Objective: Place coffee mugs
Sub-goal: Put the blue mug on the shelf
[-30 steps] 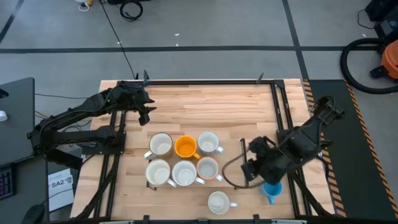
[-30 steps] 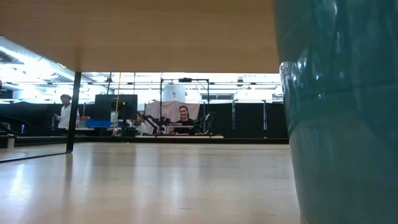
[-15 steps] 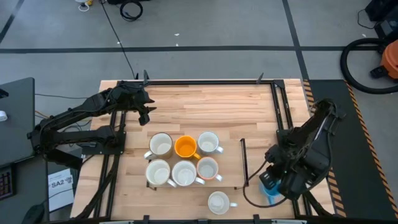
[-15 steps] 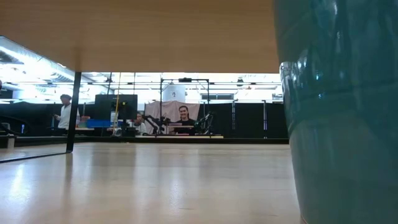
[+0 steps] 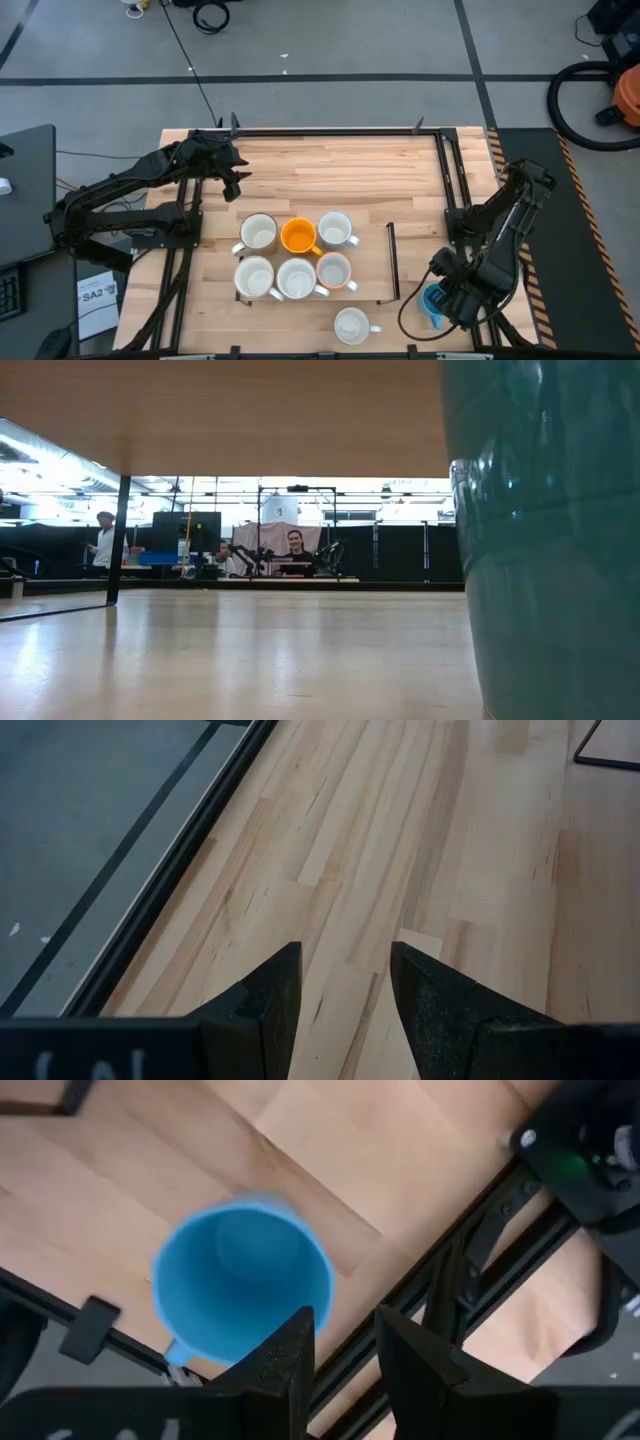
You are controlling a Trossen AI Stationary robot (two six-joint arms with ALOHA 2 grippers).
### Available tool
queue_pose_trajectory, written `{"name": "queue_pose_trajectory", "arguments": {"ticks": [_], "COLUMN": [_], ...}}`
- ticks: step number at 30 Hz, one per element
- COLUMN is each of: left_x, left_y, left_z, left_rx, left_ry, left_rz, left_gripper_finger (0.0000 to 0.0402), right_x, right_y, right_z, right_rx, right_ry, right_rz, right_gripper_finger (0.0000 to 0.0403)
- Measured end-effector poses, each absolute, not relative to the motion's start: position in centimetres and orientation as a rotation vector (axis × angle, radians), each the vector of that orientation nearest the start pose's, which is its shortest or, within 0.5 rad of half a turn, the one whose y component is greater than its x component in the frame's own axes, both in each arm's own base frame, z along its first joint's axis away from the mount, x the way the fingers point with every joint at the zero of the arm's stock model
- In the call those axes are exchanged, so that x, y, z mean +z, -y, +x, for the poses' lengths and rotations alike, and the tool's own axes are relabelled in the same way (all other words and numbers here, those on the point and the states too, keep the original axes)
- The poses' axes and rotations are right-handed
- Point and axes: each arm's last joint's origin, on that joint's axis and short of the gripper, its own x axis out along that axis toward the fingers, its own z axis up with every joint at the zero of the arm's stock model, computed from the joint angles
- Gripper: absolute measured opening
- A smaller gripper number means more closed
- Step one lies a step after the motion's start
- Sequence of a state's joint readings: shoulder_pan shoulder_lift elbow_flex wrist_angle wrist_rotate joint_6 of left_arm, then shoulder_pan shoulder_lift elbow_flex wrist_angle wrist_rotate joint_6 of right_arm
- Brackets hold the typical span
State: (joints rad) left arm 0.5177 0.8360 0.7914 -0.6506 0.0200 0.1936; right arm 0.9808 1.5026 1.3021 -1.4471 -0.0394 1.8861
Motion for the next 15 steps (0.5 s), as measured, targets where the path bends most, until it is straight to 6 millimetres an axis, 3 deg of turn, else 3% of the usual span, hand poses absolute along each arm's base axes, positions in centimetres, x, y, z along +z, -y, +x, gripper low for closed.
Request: {"name": "queue_pose_trajectory", "arguments": {"ticks": [15], "left_x": [28.6], "left_y": [-8.1], "left_z": [14.3], "left_rx": [0.409], "left_ry": [-0.719], "left_rz": [-0.004], "left_gripper_finger": [0.016], "right_x": [23.8], "right_y": [-20.4], "right_z": [13.0], "right_rx": [-0.815], "right_ry": [-1.567], "right_rz": [0.657], "right_gripper_finger": [0.0114]}}
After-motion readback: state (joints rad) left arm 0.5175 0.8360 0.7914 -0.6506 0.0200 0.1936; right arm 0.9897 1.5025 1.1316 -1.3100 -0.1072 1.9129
